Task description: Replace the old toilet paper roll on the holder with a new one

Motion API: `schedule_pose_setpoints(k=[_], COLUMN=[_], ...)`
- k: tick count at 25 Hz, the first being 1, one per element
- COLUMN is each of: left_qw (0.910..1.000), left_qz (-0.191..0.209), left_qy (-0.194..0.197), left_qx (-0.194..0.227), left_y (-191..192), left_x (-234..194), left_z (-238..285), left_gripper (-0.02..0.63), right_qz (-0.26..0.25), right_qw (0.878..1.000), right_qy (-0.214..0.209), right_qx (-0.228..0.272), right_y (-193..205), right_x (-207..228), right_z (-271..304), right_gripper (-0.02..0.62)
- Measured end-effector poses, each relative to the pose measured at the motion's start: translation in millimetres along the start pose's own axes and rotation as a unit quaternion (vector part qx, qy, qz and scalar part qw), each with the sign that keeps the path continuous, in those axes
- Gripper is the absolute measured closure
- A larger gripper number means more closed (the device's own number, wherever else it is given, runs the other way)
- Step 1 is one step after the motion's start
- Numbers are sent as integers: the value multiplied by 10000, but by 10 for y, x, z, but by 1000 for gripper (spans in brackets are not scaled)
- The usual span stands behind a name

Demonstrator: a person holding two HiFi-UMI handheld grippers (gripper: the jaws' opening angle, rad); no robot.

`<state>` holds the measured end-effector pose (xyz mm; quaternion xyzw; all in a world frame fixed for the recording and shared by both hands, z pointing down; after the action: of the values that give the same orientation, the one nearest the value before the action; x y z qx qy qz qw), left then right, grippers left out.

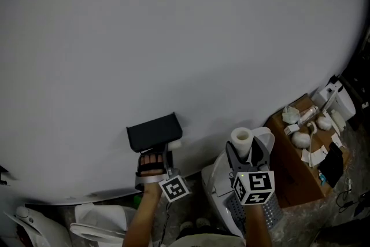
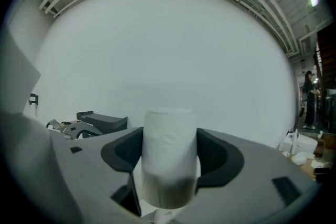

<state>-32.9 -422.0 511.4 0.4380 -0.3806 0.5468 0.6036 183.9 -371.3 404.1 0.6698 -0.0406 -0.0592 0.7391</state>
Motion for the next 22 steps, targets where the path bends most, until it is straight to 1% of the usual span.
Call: schedule_pose_setpoints(k=[3,6,10,14,16,18,20,22], left_qw=[9999,9996,9984,9962,9939,9903,9844,9751], left_qz=[90,103,139,55,-123,-399,-811,-1351], left_qy=[-64,-39,33,84,92,93,155,246], left_qx=[107,244,543,870,1088,1330,1556,1743], left_y=[-177,-352,-640,-953,-1093,-1208,-1278,-1290], left_x=[-10,7,46,66,51,-11,-97,-195], left_z=[57,118,173,161,124,48,-54,-143], left_gripper=[424,424,425,424,425,425,425,425], right_qz=[-15,-46,-57,-43,-35,-30,-23,-15], right_qw=[9999,9997,9992,9984,9979,9976,9974,9975], right_qy=[102,220,395,565,640,693,715,706], right_qx=[19,30,26,-3,-15,-22,-21,-6], right_y=[-20,-42,-39,-9,9,21,17,4], right_x=[103,210,364,519,586,639,669,667], right_z=[-36,-73,-130,-184,-200,-210,-215,-206], right_gripper=[301,300,300,301,301,301,301,301])
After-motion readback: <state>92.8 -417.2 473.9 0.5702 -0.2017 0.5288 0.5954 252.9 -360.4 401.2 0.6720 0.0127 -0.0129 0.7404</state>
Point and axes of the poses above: the fingertips, and each gripper's own axes: z forward along the fingers, x to its right, y out of its underside, the point moved 1 cm from there along -z, backward along the fingers, and after that the axes turned 1 degree about z, right-handed, at the moved point
